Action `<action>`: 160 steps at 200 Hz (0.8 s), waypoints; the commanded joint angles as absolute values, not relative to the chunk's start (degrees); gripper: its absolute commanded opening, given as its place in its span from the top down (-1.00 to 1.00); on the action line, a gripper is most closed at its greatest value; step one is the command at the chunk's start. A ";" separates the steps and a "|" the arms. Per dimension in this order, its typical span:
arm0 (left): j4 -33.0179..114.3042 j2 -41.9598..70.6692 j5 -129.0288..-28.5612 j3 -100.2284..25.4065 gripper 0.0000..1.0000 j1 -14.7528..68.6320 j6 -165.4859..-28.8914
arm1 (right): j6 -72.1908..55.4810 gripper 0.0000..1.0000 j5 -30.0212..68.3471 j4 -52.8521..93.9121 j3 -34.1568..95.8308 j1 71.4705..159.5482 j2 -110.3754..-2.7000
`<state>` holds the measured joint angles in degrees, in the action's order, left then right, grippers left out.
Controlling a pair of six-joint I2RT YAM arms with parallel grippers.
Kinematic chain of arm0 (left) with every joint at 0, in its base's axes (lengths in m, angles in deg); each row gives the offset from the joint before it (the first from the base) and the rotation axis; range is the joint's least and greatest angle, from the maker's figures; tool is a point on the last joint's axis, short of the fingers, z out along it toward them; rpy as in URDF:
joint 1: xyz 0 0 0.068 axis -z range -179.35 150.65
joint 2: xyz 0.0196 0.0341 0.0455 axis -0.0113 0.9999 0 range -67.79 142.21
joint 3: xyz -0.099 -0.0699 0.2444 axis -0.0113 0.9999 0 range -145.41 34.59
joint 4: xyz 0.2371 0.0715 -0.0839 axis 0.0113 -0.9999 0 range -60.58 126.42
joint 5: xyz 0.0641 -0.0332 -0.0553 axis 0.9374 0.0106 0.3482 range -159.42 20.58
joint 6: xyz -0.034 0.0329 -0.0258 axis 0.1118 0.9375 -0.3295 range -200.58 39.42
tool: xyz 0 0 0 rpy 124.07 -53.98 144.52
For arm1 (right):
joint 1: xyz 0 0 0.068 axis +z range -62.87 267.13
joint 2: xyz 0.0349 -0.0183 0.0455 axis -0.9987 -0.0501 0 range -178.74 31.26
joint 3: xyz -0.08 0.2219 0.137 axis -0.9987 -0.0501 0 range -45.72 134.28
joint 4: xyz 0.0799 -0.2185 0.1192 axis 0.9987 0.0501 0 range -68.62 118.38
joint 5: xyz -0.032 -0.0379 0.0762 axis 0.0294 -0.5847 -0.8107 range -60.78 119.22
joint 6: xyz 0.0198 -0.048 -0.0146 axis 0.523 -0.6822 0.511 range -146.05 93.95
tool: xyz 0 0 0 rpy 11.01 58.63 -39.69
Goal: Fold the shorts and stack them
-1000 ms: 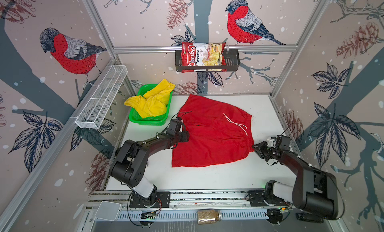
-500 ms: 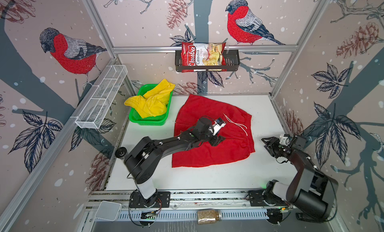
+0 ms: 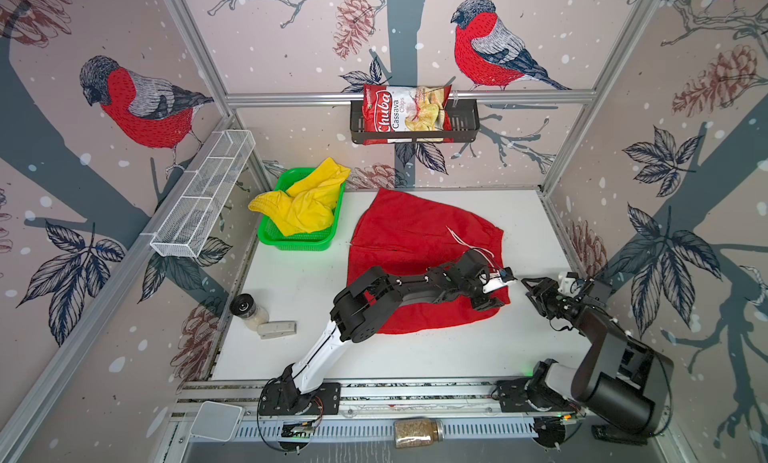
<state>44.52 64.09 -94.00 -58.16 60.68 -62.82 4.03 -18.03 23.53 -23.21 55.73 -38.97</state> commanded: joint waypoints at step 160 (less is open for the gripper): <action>69.09 61.88 -103.59 -43.38 0.66 56.93 -76.57 | 5.42 -0.40 -24.38 21.32 -25.58 65.04 -44.80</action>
<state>57.72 63.17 -97.35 -46.07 57.69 -70.76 2.68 -19.36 25.06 -25.18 63.18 -42.93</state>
